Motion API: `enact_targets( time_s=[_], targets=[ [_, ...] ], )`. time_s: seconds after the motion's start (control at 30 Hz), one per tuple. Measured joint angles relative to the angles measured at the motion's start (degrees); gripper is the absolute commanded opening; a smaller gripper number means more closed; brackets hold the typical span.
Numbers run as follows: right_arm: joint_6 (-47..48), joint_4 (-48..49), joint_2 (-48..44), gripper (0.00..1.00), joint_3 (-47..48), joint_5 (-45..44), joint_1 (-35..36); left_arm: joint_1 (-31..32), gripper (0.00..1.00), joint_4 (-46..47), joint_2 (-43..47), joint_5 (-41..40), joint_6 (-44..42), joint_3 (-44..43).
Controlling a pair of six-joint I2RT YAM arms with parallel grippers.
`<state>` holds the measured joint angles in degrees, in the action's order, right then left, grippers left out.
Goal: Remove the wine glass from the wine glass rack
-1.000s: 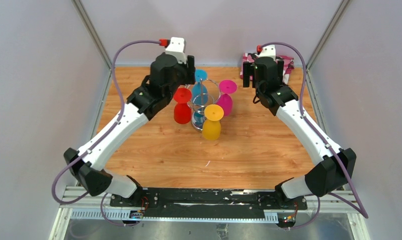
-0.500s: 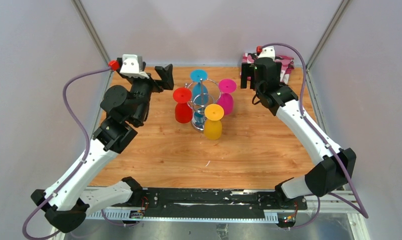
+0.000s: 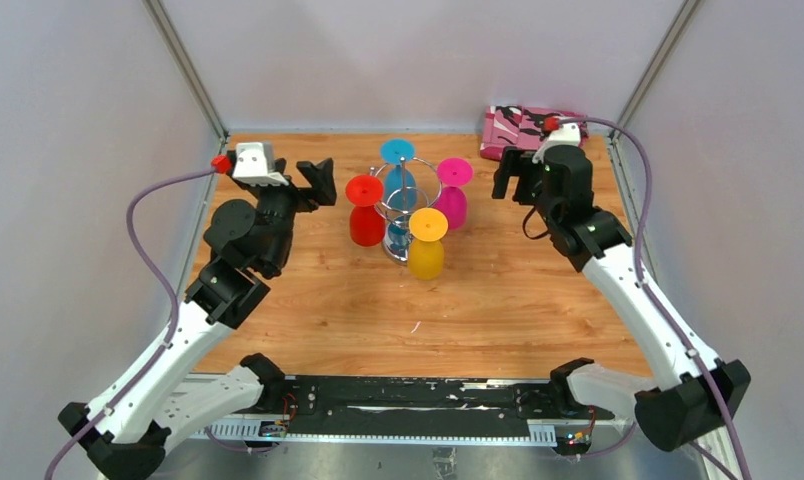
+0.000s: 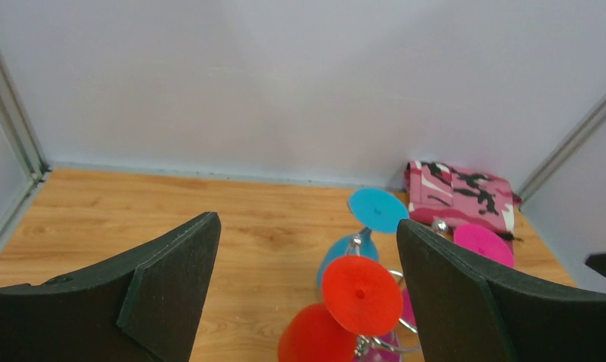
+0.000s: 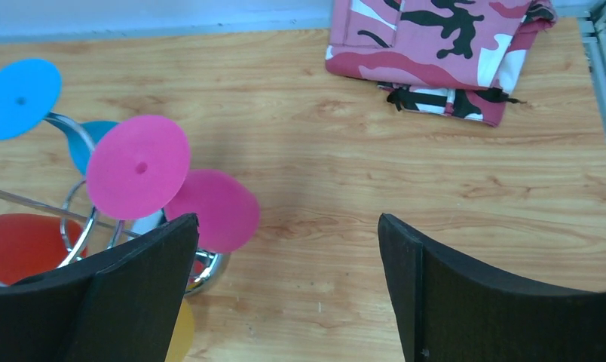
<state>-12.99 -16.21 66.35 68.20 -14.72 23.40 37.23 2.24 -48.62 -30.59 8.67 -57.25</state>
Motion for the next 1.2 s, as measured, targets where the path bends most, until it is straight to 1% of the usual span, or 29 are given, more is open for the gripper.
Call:
enact_targets(
  time_s=[0.1, 0.17, 0.23, 0.37, 0.43, 0.5, 0.53, 0.63, 0.77, 0.83, 0.9, 0.97, 1.0, 1.07, 1.13, 1.2],
  targets=[
    [-3.3, 2.6, -3.7, 0.94, -2.8, 6.0, -3.3, -4.4, 0.9, -1.0, 1.7, 3.5, 3.3, 0.0],
    [-5.7, 4.6, -4.9, 0.94, -4.3, 10.5, -5.7, -8.3, 0.89, -1.4, 1.9, 7.7, 6.2, -0.7],
    [-8.3, 6.6, -4.9, 0.94, -5.3, 15.4, -8.3, -12.1, 0.89, -1.9, 0.9, 13.2, 9.2, -2.1],
    [-12.2, 9.8, -2.4, 0.94, -6.3, 23.7, -12.3, -17.7, 0.9, -0.9, -3.0, 26.8, 14.7, -5.2],
    [-14.1, 11.3, -0.9, 0.94, -6.8, 27.3, -13.9, -21.9, 0.89, 1.7, -6.4, 35.7, 19.4, -6.6],
    [-15.2, 12.1, 0.0, 0.94, -7.1, 29.5, -14.8, -26.4, 0.87, 6.3, -9.8, 44.0, 25.0, -6.9],
    [-15.8, 12.6, 0.5, 0.94, -7.1, 30.6, -15.3, -29.3, 0.87, 10.1, -12.3, 48.9, 29.1, -6.9],
    [-16.8, 13.7, 1.3, 0.93, -7.1, 32.9, -16.3, -34.7, 0.86, 18.1, -17.8, 57.2, 37.9, -7.0],
    [-18.7, 16.5, 2.5, 0.9, -7.4, 36.2, -18.0, -40.2, 0.86, 22.3, -21.2, 63.1, 44.6, -7.0],
    [-20.2, 18.4, 3.3, 0.89, -8.0, 38.3, -19.0, -43.2, 0.84, 25.6, -22.1, 65.2, 48.3, -6.9],
    [-22.1, 20.9, 4.6, 0.86, -8.9, 40.9, -20.0, -46.0, 0.8, 33.6, -24.1, 67.5, 54.6, -5.8],
    [-24.4, 23.3, 6.3, 0.84, -9.6, 43.6, -20.6, -47.7, 0.77, 44.0, -27.4, 69.7, 62.5, -4.0],
    [-25.6, 24.5, 7.2, 0.82, -9.9, 44.8, -20.8, -48.0, 0.76, 49.2, -29.5, 70.7, 66.2, -2.9],
    [-27.8, 26.7, 9.4, 0.8, -10.5, 47.3, -21.0, -48.1, 0.76, 56.7, -33.5, 72.3, 72.2, -0.5],
    [-29.6, 28.2, 11.5, 0.78, -10.7, 49.5, -21.0, -48.0, 0.76, 59.2, -35.7, 73.4, 74.8, 2.2],
    [-30.8, 28.9, 12.9, 0.77, -10.8, 51.0, -21.0, -48.1, 0.76, 57.5, -36.0, 74.1, 74.6, 4.8]
  ],
)
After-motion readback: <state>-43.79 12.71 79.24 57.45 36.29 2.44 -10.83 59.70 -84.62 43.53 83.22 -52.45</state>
